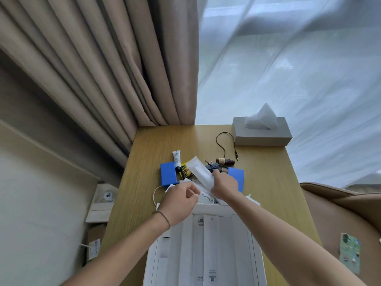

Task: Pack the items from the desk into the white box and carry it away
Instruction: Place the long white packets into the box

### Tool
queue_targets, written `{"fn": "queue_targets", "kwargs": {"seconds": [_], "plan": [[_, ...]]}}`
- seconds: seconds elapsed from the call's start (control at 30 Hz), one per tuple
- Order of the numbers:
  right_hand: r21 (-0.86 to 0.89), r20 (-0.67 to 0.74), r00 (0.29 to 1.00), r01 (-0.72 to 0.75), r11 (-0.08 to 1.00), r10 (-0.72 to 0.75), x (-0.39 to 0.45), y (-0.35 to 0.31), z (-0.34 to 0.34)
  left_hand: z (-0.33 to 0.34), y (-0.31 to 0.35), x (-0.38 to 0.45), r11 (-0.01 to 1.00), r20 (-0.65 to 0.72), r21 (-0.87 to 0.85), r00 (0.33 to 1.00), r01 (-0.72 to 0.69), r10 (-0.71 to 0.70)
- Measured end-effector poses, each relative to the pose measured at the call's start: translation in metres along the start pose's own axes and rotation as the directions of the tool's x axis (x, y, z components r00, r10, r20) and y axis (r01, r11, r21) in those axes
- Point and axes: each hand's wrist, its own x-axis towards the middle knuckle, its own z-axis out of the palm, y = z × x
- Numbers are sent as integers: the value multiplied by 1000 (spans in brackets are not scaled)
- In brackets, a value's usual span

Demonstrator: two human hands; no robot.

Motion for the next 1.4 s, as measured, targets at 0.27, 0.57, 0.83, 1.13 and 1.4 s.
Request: {"fn": "queue_targets", "kwargs": {"seconds": [0.27,0.57,0.83,1.13,1.4], "plan": [[-116,-112,993,12,993,-25,11,5,7,-4,-11,23,996,46,59,997,64,-66],[165,-236,971,87,982,-46,3,20,-20,8,-23,62,950,120,311,992,5,-45],[567,-226,974,123,815,11,-32,11,-62,26,-27,92,755,290,614,956,-228,52],[908,5,996,-44,417,94,-94,11,-71,37,-36,110,584,372,740,927,-333,57],[959,78,992,-101,265,97,-137,22,-56,35,-40,107,565,384,749,922,-346,56]]}}
